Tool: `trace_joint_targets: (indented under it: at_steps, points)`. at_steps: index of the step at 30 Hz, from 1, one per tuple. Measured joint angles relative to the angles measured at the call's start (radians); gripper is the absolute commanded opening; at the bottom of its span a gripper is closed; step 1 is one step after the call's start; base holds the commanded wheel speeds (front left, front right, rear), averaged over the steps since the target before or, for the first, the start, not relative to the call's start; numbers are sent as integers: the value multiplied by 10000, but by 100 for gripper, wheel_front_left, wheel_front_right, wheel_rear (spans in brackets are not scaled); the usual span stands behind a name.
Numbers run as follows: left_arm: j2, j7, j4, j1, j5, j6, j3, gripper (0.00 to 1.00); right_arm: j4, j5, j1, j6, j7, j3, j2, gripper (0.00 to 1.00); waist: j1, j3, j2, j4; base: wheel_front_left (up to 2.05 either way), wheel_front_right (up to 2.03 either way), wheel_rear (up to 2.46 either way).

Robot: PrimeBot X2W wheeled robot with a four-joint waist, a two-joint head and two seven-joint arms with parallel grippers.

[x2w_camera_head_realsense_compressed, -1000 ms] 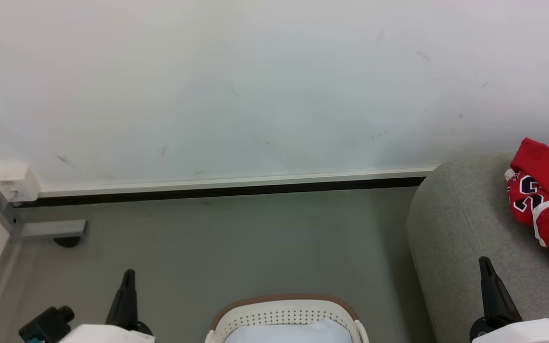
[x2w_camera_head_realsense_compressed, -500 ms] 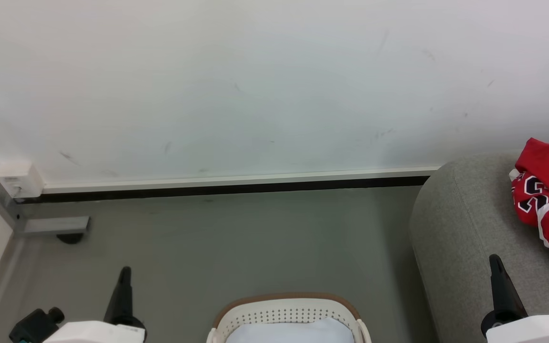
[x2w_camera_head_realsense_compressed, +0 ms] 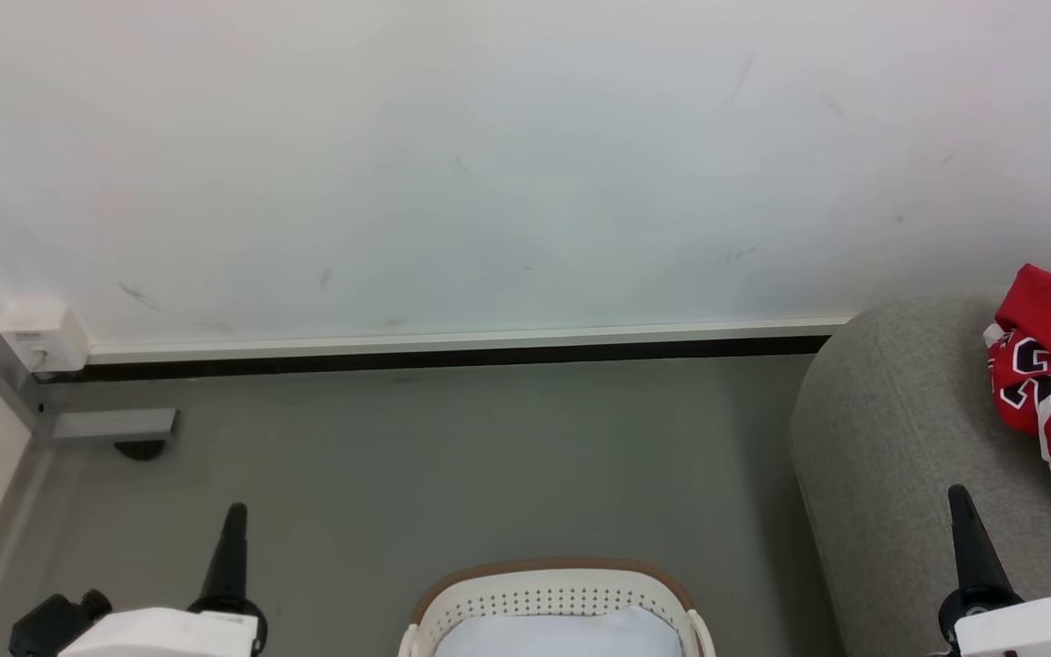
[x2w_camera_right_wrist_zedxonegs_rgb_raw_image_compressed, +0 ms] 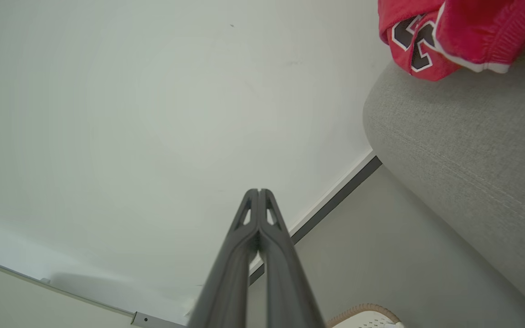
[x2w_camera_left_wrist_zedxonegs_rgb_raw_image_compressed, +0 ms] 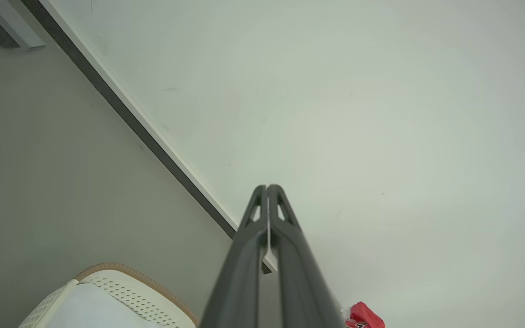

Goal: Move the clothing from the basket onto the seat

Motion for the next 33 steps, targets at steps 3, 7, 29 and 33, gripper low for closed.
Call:
trace_joint_targets:
  at_steps: [3, 7, 29, 33]
  points:
    - [-8, 75, -36, -9, -240, 12, 31, 0, 2, 311, -5, 0, 63, -63, 6, 0, 0, 12, 0, 20, 0, 0, 0]
    - [-13, 176, -84, -17, -690, 59, 75, 0, -2, 667, -13, 0, 184, -132, 13, 0, 0, 27, 0, 46, 0, 0, 0]
    - [-52, 727, -362, -83, -2612, 134, 309, 0, -8, 2556, -128, -2, 585, -426, 29, 0, 0, 109, 0, 192, 0, 0, 0]
    - [-56, 807, -401, -101, -2959, 165, 341, 0, -12, 2926, -153, -2, 673, -464, 29, 0, 0, 125, 0, 219, 0, 0, 0]
